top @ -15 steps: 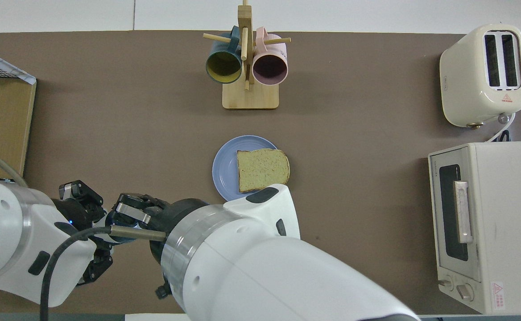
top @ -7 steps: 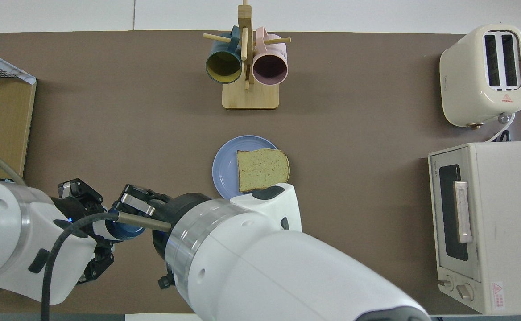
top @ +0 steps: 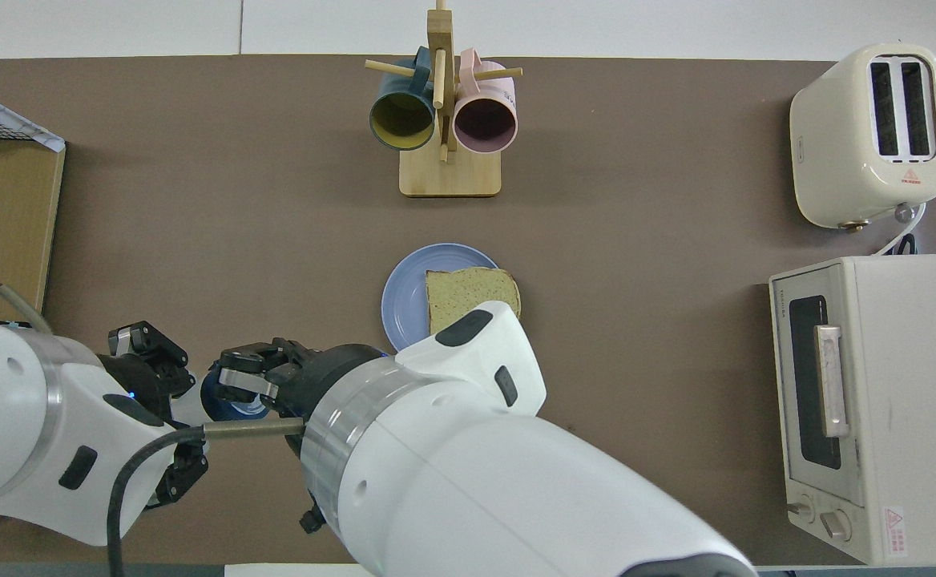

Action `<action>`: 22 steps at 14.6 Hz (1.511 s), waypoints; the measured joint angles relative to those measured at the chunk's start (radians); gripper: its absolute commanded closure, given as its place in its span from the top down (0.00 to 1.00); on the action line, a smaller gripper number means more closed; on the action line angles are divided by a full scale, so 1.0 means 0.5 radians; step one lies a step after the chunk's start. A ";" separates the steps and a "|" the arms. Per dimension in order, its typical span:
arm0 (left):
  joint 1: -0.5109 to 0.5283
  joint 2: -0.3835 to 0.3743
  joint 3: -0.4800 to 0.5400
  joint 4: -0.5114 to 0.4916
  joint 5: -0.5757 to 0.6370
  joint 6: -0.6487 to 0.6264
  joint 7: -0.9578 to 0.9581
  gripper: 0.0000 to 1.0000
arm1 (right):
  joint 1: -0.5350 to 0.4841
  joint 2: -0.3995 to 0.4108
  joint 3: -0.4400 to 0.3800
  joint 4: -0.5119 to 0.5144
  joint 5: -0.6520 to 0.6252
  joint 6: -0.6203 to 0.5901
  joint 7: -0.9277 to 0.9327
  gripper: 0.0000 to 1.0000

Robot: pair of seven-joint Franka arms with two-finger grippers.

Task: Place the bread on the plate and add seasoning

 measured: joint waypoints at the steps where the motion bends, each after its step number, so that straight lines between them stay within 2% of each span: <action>1: 0.000 0.000 0.000 0.000 0.000 0.002 -0.001 0.29 | 0.000 -0.001 0.002 -0.002 -0.015 0.000 -0.003 0.00; 3: 0.000 0.000 0.000 0.000 0.000 0.002 -0.002 0.21 | -0.001 -0.002 0.001 -0.005 -0.019 0.000 0.031 0.00; 6: 0.000 0.000 0.000 0.000 0.001 0.006 -0.009 0.21 | -0.004 -0.002 -0.003 -0.008 0.006 0.000 0.279 0.00; 8: 0.001 -0.001 0.001 0.005 0.002 0.012 -0.011 0.21 | -0.033 -0.002 -0.008 -0.014 0.137 0.000 0.415 0.00; 10: 0.001 -0.001 0.001 0.006 0.002 0.017 -0.015 0.21 | -0.071 -0.002 -0.010 -0.016 0.217 0.003 0.466 0.00; 15: 0.001 -0.001 -0.007 0.004 0.002 0.015 -0.015 0.21 | -0.098 -0.002 -0.013 -0.017 0.229 0.009 0.444 0.01; 16: 0.001 -0.001 -0.007 0.004 0.002 0.015 -0.015 0.21 | -0.098 -0.002 -0.012 -0.020 0.229 0.009 0.378 0.11; 17: 0.001 -0.001 -0.007 0.004 0.002 0.015 -0.015 0.21 | -0.100 -0.002 -0.013 -0.023 0.229 0.009 0.328 0.48; 18: 0.001 -0.001 -0.007 0.004 0.002 0.015 -0.015 0.21 | -0.106 -0.002 -0.014 -0.025 0.229 0.009 0.297 0.98; 22: 0.001 -0.001 -0.007 0.003 0.002 0.014 -0.015 0.21 | -0.167 -0.009 -0.019 -0.068 0.210 0.007 0.064 1.00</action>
